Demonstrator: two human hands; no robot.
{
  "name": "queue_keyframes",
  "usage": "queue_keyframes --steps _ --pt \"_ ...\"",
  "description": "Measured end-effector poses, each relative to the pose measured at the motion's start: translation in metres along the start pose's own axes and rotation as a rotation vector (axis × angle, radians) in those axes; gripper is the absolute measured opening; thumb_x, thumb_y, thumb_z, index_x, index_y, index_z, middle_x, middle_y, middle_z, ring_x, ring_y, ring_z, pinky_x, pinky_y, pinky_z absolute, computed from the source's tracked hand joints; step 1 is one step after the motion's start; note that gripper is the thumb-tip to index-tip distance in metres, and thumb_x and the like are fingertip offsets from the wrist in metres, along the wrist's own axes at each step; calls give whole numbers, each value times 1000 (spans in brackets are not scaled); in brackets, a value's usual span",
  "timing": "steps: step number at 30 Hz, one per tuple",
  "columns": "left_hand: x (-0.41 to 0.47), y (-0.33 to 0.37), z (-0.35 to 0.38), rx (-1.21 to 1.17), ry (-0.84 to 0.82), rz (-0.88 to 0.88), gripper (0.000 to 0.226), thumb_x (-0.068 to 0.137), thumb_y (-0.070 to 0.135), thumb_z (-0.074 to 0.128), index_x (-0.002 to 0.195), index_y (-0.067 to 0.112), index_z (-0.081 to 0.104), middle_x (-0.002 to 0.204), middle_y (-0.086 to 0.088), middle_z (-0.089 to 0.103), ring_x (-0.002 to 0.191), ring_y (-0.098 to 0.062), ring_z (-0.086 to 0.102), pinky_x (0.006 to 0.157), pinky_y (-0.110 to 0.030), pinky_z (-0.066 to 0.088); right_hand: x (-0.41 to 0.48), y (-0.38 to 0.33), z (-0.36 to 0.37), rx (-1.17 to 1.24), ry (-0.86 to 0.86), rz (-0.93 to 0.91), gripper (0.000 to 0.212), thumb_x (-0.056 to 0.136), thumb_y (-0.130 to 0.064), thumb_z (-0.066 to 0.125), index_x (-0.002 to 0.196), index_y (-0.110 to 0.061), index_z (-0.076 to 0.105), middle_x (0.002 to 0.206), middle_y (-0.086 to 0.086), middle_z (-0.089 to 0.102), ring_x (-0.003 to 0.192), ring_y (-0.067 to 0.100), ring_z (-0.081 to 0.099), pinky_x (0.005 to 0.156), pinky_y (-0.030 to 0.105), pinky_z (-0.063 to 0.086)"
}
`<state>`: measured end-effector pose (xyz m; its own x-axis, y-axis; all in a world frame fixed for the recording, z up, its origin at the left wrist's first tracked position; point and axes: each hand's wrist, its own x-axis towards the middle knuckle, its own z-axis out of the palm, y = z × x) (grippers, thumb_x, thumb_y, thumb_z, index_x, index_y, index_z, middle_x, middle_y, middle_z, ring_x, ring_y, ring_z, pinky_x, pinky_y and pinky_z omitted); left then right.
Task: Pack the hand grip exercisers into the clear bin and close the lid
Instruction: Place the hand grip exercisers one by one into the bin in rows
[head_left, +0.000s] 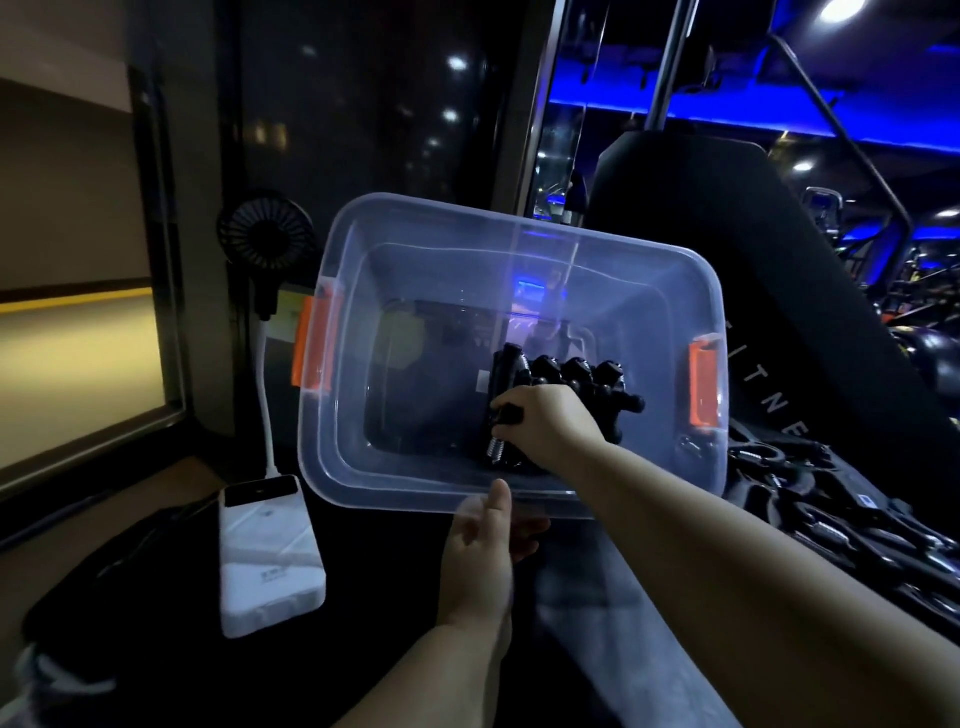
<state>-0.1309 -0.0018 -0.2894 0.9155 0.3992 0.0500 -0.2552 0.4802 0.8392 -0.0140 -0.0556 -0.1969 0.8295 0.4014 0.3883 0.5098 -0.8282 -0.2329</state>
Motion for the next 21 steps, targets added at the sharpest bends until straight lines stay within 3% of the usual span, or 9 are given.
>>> queue_keyframes --steps 5,9,12,15,21 --pt "0 -1 -1 -42 -9 -6 28 93 34 54 88 7 60 78 -15 71 74 -25 69 60 -27 51 13 -4 7 -180 1 -1 39 78 -46 69 116 -43 64 114 -8 66 105 17 59 72 25 42" --pt "2 -1 -1 -123 -1 -44 26 84 34 59 85 9 58 72 -13 70 67 -24 69 57 -26 50 26 -8 2 -225 -35 -44 40 75 -45 72 114 -42 65 115 -11 64 108 15 57 71 24 36" --pt "2 -2 -1 -102 -8 -10 38 75 45 60 85 8 59 73 -16 71 70 -26 70 61 -29 51 28 -3 0 -217 -42 -45 40 74 -46 73 113 -42 66 113 -11 66 106 15 58 72 24 40" --pt "0 -5 -1 -61 -2 13 39 82 46 58 85 7 62 78 -18 72 77 -29 71 63 -28 52 24 7 4 -161 5 -16 41 74 -50 73 114 -44 66 112 -9 67 105 16 60 79 26 46" --pt "0 -6 -3 -24 15 16 39 85 48 57 78 10 63 81 -18 72 80 -30 71 66 -30 51 18 9 13 -234 14 -16 40 75 -50 71 114 -46 63 110 -9 57 103 17 58 71 26 39"
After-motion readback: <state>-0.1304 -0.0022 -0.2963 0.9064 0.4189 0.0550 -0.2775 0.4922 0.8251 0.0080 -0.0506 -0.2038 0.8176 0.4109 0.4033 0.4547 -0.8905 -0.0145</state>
